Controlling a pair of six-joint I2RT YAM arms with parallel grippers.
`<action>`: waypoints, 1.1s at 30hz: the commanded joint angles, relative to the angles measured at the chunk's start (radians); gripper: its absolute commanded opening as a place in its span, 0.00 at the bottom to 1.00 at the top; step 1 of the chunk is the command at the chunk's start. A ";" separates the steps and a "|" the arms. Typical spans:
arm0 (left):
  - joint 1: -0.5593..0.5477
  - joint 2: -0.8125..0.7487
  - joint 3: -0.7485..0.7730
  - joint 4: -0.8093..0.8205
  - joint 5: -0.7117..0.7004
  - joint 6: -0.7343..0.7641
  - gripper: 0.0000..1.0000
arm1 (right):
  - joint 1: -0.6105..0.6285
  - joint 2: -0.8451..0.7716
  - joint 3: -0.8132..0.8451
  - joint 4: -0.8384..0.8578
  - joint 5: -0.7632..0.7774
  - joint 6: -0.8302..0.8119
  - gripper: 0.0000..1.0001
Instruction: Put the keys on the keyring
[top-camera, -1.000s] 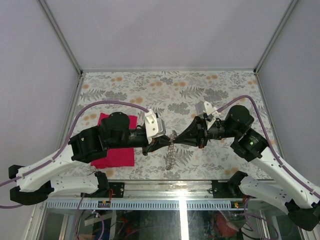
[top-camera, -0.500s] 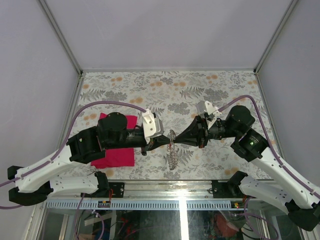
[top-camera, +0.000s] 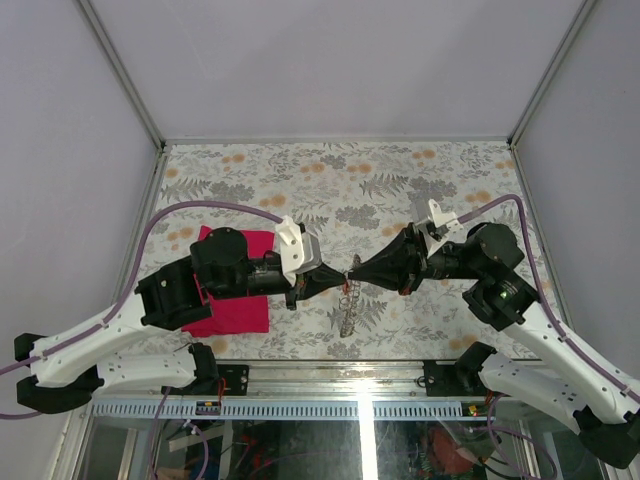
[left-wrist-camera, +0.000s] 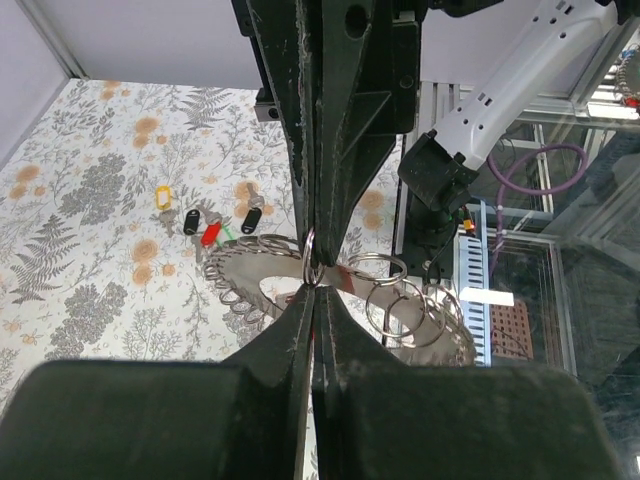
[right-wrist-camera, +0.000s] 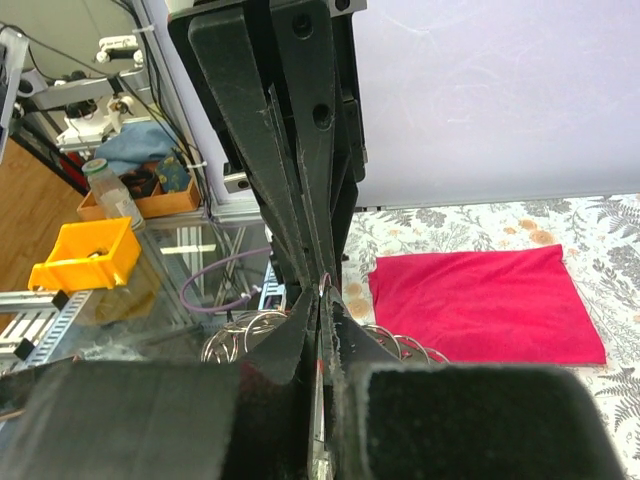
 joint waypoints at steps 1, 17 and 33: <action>-0.005 -0.007 -0.031 0.088 0.017 -0.033 0.00 | 0.007 -0.035 -0.005 0.236 0.063 0.082 0.00; -0.006 -0.097 -0.121 0.272 -0.018 -0.088 0.25 | 0.007 -0.050 -0.013 0.229 0.050 0.060 0.00; -0.006 -0.107 -0.176 0.361 0.000 -0.108 0.39 | 0.007 -0.047 0.003 0.186 0.010 0.035 0.00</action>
